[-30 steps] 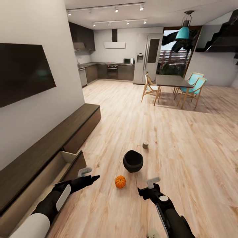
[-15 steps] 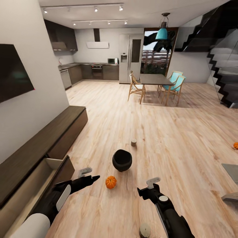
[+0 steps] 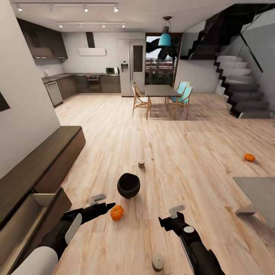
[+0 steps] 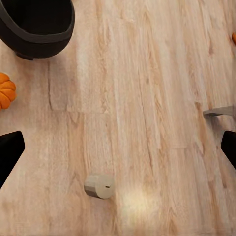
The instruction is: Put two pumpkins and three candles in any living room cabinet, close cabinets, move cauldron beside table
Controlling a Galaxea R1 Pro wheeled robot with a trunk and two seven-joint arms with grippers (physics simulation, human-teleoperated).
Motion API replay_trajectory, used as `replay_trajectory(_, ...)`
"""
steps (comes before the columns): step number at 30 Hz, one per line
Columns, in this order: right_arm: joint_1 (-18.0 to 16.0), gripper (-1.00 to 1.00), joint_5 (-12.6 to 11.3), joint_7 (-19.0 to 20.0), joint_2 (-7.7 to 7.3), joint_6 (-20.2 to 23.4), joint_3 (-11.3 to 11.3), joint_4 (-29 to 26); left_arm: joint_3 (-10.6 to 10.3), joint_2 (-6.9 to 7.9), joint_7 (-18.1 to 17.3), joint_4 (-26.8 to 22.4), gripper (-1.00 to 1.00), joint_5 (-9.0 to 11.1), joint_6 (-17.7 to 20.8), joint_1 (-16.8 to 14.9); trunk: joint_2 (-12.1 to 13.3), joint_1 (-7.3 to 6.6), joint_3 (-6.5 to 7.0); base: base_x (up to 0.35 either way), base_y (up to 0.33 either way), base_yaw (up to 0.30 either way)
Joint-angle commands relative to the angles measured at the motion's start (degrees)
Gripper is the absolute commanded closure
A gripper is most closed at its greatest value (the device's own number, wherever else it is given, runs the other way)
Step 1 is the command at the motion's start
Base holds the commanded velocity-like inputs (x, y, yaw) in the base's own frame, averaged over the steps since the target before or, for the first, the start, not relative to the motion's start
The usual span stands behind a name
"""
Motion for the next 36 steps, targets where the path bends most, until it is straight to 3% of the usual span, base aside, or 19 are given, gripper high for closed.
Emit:
replay_trajectory(1, 0.0, -1.0, 0.0, 0.0, 0.0, 0.0, 0.0, -0.01, 0.0, 0.0, 0.0, 0.0, -1.0, 0.01, 0.0, 0.0, 0.0, 0.0, 0.0, 0.0, 0.0, -0.278)
replay_trajectory(11, 0.0, -1.0, 0.0, 0.0, 0.0, 0.0, 0.0, -0.02, 0.0, 0.0, 0.0, 0.0, -1.0, -0.01, 0.02, 0.0, 0.0, 0.0, 0.0, 0.0, 0.0, -0.264)
replay_trajectory(32, 0.0, -1.0, 0.01, 0.0, 0.12, 0.1, 0.09, 0.11, -0.05, -0.04, -0.17, -0.07, -1.0, 0.09, -0.17, 0.0, 0.0, 0.0, 0.0, 0.0, 0.0, -0.005)
replay_trajectory(36, 0.0, -1.0, 0.0, 0.0, -0.06, 0.21, 0.08, -0.26, -0.16, -0.71, 0.29, 1.28, -1.0, -0.3, -0.04, 0.04, 0.0, 0.0, 0.0, 0.0, 0.0, 0.0)
